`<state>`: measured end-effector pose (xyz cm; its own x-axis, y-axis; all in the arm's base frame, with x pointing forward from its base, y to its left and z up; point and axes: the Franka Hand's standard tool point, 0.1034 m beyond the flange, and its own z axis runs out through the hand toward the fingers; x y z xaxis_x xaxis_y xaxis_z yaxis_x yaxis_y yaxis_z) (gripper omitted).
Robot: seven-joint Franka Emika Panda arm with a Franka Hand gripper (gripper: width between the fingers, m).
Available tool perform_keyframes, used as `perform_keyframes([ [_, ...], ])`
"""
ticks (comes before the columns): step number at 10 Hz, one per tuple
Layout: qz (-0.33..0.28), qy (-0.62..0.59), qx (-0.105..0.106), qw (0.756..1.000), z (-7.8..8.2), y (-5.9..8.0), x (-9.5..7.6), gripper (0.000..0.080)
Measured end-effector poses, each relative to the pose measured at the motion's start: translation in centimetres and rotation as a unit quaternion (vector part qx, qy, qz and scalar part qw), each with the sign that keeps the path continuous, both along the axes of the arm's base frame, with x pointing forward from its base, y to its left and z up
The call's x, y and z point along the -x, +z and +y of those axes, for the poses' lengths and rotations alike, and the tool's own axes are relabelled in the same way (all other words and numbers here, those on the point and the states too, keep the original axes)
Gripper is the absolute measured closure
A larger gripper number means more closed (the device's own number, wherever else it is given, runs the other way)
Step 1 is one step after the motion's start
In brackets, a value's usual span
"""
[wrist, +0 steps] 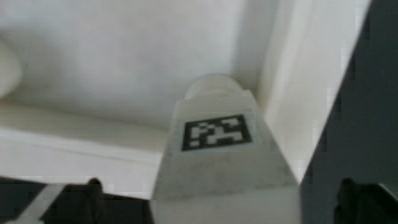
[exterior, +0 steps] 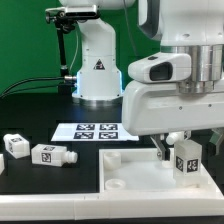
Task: Assemble one leg
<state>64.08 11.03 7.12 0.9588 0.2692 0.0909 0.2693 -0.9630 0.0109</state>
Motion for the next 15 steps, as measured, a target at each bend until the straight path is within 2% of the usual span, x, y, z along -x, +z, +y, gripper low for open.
perform_keyframes([
  [1, 0.000, -0.015, -0.002, 1.000, 0.01, 0.00, 0.00, 0.0150],
  [4, 0.001, -0.062, -0.008, 0.998, 0.05, -0.05, 0.02, 0.0516],
  [6, 0.002, -0.128, -0.014, 0.992, 0.06, -0.07, 0.02, 0.0514],
  [7, 0.002, -0.210, -0.023, 0.977, 0.04, -0.12, -0.02, 0.0514],
  [10, 0.023, -0.462, -0.036, 0.886, 0.32, -0.04, 0.10, 0.0514],
  [11, 0.027, -0.531, -0.046, 0.846, 0.40, -0.01, 0.09, 0.0514],
  [12, 0.034, -0.608, -0.065, 0.791, 0.29, -0.16, 0.11, 0.0514],
  [13, 0.037, -0.640, -0.070, 0.765, 0.20, -0.17, 0.08, 0.0514],
  [14, 0.039, -0.655, -0.073, 0.751, 0.18, -0.20, 0.11, 0.0514],
  [15, 0.038, -0.650, -0.072, 0.756, 0.18, -0.22, 0.12, 0.0514],
])
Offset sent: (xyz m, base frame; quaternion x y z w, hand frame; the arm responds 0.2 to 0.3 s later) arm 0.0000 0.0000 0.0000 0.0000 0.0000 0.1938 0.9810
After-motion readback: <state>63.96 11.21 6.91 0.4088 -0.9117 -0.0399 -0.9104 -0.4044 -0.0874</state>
